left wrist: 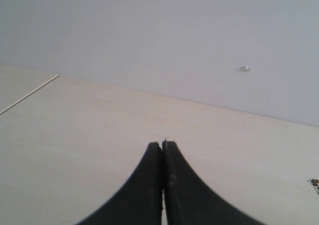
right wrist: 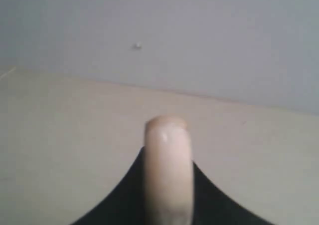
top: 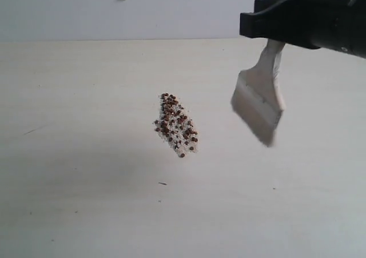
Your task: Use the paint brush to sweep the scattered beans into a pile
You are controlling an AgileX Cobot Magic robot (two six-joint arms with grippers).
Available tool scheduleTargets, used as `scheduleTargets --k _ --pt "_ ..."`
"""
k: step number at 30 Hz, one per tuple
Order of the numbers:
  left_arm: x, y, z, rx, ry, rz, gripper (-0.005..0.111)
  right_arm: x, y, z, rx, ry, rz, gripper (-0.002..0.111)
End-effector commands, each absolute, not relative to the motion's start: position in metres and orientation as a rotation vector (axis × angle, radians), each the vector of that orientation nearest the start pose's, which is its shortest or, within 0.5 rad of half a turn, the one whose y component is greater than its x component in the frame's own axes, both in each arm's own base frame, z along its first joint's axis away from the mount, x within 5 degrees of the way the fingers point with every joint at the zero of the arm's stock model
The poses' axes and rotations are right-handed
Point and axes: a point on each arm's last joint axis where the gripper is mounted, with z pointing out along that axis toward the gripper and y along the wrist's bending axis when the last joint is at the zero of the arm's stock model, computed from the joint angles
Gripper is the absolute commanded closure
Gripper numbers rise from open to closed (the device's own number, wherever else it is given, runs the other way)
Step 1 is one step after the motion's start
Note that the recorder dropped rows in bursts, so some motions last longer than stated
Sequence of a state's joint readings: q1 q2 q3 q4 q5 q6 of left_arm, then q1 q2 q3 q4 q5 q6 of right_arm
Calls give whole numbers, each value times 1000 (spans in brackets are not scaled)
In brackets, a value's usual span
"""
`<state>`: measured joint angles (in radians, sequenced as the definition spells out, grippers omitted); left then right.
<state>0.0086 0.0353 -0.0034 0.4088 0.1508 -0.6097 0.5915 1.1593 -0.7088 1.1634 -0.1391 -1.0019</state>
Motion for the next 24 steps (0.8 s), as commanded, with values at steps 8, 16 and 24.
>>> scheduleTargets --k 8,16,24 --pt "58 6 199 -226 1634 -103 107 288 119 277 -470 1771 70 108" --pt "58 6 199 -226 1634 -103 107 298 112 289 -667 1600 592 108" --pt "58 6 199 -227 1635 -102 107 313 120 259 -1031 1495 1077 108"
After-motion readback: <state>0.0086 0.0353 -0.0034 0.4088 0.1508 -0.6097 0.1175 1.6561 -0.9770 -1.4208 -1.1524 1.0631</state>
